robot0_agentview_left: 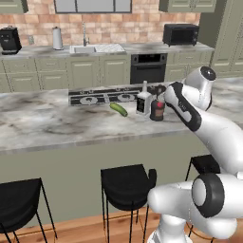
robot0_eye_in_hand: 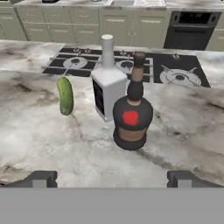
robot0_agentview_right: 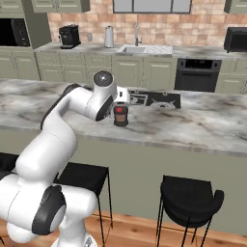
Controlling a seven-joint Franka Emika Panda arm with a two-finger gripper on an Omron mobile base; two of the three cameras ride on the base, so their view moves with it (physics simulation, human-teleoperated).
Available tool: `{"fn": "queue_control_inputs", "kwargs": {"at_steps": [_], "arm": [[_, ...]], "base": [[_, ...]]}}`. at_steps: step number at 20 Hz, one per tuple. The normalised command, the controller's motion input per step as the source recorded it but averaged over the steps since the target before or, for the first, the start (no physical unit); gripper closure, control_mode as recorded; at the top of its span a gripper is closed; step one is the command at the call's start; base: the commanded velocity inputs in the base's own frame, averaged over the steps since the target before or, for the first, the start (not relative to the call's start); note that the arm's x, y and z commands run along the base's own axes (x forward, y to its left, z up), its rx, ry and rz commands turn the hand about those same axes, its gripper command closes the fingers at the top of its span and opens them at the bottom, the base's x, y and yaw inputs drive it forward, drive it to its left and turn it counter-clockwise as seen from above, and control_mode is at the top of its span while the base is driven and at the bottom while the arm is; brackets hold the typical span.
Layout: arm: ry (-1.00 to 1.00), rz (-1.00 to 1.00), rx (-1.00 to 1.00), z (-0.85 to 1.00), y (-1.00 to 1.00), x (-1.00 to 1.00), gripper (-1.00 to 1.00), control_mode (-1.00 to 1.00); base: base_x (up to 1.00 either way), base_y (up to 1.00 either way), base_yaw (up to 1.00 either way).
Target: Place the liquors on the top shelf of the fridge to keep them out of children's reach, and place the cucumber on lower shelves for easy access.
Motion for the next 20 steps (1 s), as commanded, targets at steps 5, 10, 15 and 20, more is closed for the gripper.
{"fn": "queue_control_inputs", "kwargs": {"at_steps": [5,10,15,20], "arm": [[0.00,0.02,0.00,-0.03,0.00,0.52,-1.00,-1.00],[0.00,0.00,0.00,-0.06,0.00,0.38,-1.00,-1.00],[0.00,0.00,0.00,-0.29,-0.05,0.26,-1.00,-1.00],[0.00,0.00,0.00,-0.37,-0.05,0.27,-1.00,-1.00]], "base": [[0.00,0.00,0.00],[0.00,0.00,0.00],[0.00,0.00,0.00],[0.00,0.00,0.00]]}}
